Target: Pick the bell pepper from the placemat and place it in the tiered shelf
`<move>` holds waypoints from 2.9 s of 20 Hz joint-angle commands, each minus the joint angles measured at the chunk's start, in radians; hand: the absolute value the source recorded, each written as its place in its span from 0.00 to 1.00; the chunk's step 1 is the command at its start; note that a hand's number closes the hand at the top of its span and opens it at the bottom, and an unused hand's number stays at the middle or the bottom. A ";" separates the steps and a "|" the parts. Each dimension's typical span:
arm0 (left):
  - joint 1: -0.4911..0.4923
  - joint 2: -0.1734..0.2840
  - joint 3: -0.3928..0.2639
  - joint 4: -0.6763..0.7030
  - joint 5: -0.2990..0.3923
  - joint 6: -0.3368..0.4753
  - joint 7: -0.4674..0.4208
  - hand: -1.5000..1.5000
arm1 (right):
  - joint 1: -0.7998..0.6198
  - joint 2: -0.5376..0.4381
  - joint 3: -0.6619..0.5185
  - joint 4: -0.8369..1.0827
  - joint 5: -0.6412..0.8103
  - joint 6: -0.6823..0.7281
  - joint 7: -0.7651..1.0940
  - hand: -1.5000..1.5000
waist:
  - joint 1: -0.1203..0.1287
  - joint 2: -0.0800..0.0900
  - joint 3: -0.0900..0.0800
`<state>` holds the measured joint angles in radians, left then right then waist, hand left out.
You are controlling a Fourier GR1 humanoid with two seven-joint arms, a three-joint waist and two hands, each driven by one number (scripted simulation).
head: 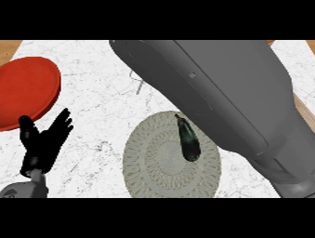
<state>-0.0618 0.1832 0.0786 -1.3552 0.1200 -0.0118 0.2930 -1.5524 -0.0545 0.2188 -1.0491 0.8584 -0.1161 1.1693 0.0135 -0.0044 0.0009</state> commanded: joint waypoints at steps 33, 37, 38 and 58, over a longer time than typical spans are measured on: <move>-0.001 -0.026 -0.001 0.040 -0.031 -0.009 -0.024 0.50 | -0.048 -0.081 -0.232 0.534 0.019 -0.112 -0.414 1.00 | 0.011 0.011 -0.002; -0.011 -0.013 0.003 -0.031 -0.011 -0.007 0.064 0.50 | -0.011 -0.106 -0.192 0.563 0.051 -0.048 -0.465 1.00 | 0.006 0.008 -0.001; -0.008 -0.032 0.011 0.065 -0.030 -0.003 -0.039 0.50 | -0.018 -0.072 -0.209 0.549 0.044 -0.081 -0.420 1.00 | 0.001 0.009 -0.002; 0.013 -0.013 0.022 0.001 -0.016 -0.016 0.011 0.50 | -0.011 -0.118 -0.473 0.351 -0.115 -0.588 -0.407 0.00 | -0.004 0.004 -0.001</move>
<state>-0.0666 0.1749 0.1042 -1.3574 0.1093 -0.0319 0.2990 -1.5569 -0.1465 -0.2427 -0.6706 0.7257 -0.6321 0.7307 0.0143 0.0014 0.0016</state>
